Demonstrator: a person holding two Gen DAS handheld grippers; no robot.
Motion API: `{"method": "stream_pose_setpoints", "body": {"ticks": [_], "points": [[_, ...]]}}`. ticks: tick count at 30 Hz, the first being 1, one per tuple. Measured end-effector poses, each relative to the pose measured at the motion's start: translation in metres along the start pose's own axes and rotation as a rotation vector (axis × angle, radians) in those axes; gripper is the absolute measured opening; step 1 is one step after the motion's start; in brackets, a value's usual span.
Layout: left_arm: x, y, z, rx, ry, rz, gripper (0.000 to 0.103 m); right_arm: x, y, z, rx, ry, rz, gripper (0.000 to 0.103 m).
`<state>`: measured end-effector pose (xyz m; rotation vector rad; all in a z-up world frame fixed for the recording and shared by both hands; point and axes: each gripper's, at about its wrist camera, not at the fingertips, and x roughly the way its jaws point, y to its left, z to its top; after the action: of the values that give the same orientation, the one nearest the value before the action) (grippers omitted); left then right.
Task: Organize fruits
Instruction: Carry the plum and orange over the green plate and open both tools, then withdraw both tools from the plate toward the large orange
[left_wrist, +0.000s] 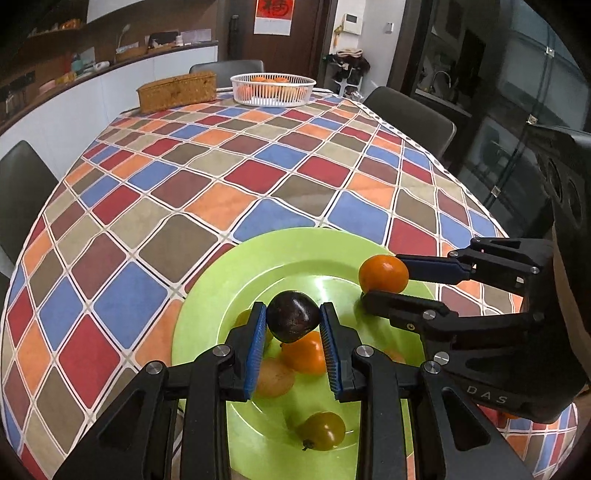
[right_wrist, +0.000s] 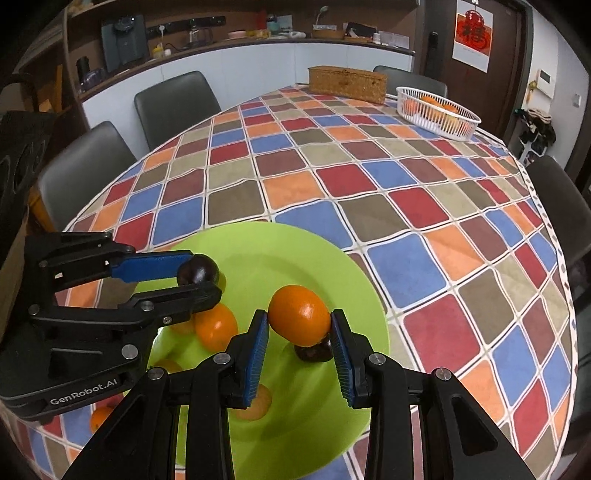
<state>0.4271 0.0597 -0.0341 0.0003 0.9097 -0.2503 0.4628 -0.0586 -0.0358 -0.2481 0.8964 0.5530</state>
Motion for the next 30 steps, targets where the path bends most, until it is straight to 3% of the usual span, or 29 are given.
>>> {"method": "stream_pose_setpoints", "body": {"ticks": [3, 12, 20, 26, 28, 30], "points": [[-0.003, 0.001, -0.001, -0.005, -0.001, -0.001, 0.037, 0.0, -0.001, 0.0, 0.01, 0.001, 0.008, 0.037], [-0.036, -0.011, -0.013, 0.017, -0.044, 0.08, 0.038, -0.025, 0.0, -0.011, 0.02, -0.026, -0.025, 0.04], [-0.082, -0.028, -0.023, 0.012, -0.116, 0.08, 0.042, -0.07, 0.015, -0.025, 0.008, -0.095, -0.016, 0.04], [-0.122, -0.04, -0.037, 0.01, -0.174, 0.106, 0.055, -0.107, 0.029, -0.037, 0.013, -0.151, -0.022, 0.04], [-0.134, -0.043, -0.045, 0.002, -0.194, 0.117, 0.058, -0.12, 0.034, -0.044, 0.016, -0.175, -0.023, 0.05], [-0.143, -0.046, -0.051, -0.007, -0.208, 0.119, 0.062, -0.131, 0.039, -0.05, 0.02, -0.2, -0.043, 0.052]]}}
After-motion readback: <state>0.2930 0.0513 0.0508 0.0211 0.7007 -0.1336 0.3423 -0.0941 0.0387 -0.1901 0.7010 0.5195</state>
